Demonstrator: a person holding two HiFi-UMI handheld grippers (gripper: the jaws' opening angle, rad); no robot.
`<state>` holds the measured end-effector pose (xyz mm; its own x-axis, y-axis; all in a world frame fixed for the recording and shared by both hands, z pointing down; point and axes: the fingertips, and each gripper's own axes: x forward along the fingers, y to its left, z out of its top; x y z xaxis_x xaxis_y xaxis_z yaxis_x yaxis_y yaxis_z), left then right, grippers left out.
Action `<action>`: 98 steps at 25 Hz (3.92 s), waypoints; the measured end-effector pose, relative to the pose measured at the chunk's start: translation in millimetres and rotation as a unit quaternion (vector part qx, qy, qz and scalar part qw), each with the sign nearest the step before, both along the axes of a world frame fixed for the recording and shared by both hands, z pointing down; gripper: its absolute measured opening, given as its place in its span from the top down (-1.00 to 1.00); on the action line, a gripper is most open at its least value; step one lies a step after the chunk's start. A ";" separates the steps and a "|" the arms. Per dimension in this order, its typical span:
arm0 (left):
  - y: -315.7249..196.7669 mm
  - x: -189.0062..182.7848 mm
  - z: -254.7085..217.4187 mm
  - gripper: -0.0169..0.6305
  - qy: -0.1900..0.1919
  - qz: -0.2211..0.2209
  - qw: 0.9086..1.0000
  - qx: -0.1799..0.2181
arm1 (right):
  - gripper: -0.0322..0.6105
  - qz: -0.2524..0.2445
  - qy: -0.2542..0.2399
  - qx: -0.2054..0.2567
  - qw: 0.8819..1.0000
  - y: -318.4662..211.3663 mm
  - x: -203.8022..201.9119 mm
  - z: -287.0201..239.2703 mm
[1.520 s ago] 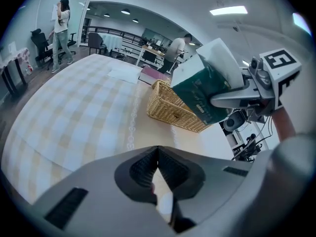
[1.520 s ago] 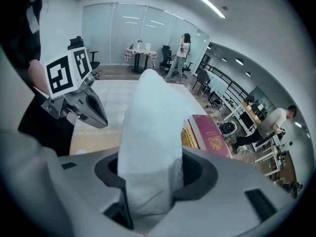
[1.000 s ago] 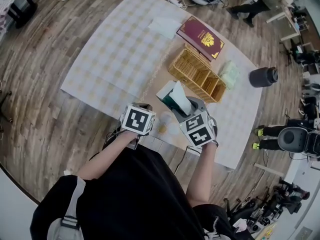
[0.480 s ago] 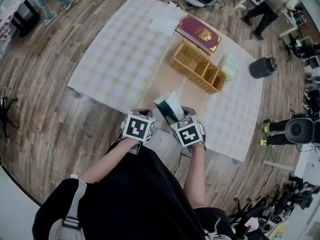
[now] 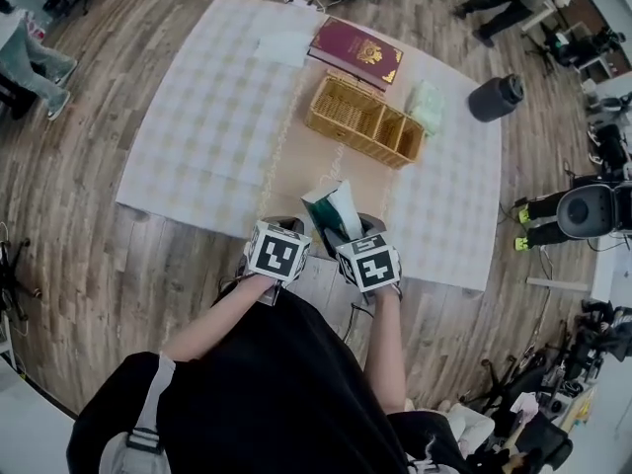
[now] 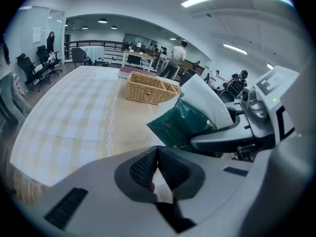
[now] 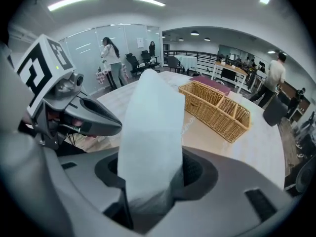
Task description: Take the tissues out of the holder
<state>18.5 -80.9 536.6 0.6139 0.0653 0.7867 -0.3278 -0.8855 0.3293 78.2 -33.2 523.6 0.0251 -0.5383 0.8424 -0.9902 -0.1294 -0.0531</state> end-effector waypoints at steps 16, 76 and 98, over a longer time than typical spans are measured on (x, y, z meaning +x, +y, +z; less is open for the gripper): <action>29.7 82.1 -1.2 0.92 0.009 0.157 0.987 -0.022 | 0.15 0.161 -0.024 -0.026 0.986 42.8 44.4 -11.4; 282.9 331.4 2.0 0.92 -0.035 0.257 0.966 0.012 | 0.15 0.360 -0.091 0.024 0.928 308.6 286.8 -11.0; 252.0 306.0 18.0 0.92 -0.024 0.214 0.976 -0.028 | 0.15 0.339 -0.084 -0.011 0.937 278.4 272.9 5.6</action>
<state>324.5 171.2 554.6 0.4837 0.3519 0.8014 0.0521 -0.9256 0.3749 351.1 245.2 529.1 0.2204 -0.4288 0.8761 -0.6578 -0.7285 -0.1911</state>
